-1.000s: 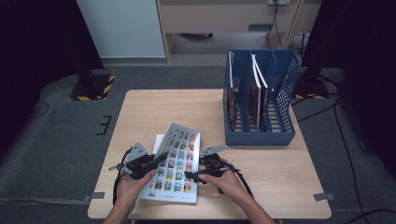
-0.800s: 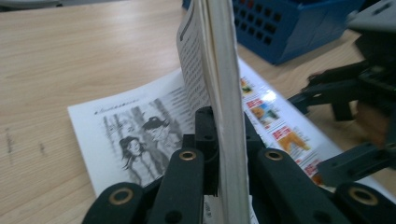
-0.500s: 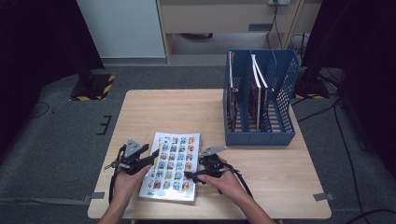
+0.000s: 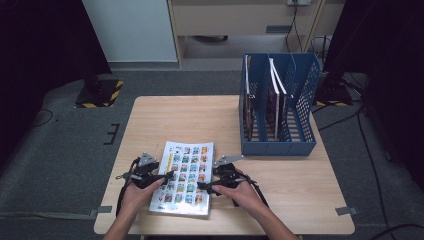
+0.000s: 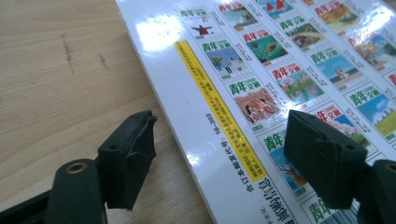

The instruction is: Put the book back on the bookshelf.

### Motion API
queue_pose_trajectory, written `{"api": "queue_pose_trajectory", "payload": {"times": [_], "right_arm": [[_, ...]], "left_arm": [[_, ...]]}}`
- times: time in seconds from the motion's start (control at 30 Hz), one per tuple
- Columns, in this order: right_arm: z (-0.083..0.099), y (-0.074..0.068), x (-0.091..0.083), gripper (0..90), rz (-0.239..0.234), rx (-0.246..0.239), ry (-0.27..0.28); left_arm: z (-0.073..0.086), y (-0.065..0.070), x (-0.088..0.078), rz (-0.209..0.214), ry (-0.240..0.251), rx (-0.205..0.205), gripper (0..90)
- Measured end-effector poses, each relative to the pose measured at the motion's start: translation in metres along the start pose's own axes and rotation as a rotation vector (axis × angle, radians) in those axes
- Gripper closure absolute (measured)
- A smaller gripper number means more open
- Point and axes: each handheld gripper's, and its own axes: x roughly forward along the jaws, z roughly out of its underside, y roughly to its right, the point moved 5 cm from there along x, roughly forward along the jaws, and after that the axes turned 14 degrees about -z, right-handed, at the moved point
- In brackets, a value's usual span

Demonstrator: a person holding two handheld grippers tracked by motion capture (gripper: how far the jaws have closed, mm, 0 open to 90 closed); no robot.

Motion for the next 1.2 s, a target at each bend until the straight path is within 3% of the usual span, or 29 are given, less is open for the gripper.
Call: {"api": "queue_pose_trajectory", "payload": {"times": [0.17, 0.37, 0.4, 0.5, 0.63, 1.03, 1.2], "right_arm": [[-0.005, 0.005, 0.002, 12.9, -0.006, 0.009, 0.004], [-0.013, 0.012, 0.001, 22.9, -0.020, 0.037, 0.007], [-0.016, 0.013, -0.001, 25.2, -0.005, 0.027, 0.017], [-0.029, 0.011, -0.006, 27.3, -0.019, 0.031, 0.058], [-0.043, 0.009, -0.004, 28.6, -0.026, 0.017, 0.062], [-0.048, 0.001, 0.024, 27.5, -0.020, 0.006, -0.051], [-0.051, 0.001, 0.027, 28.7, 0.007, 0.049, -0.057]], "left_arm": [[0.003, 0.001, 0.002, 0.023, 0.009, -0.035, 23.6], [0.005, 0.000, 0.002, 0.037, 0.011, -0.067, 24.1], [0.005, 0.000, 0.003, 0.035, 0.011, -0.068, 24.0], [0.005, 0.000, 0.003, 0.039, 0.013, -0.074, 23.7], [0.006, -0.001, 0.003, 0.043, 0.017, -0.082, 23.7], [0.006, 0.004, 0.006, 0.054, 0.034, -0.079, 22.3], [0.006, 0.004, 0.006, 0.051, 0.034, -0.082, 22.1]]}}
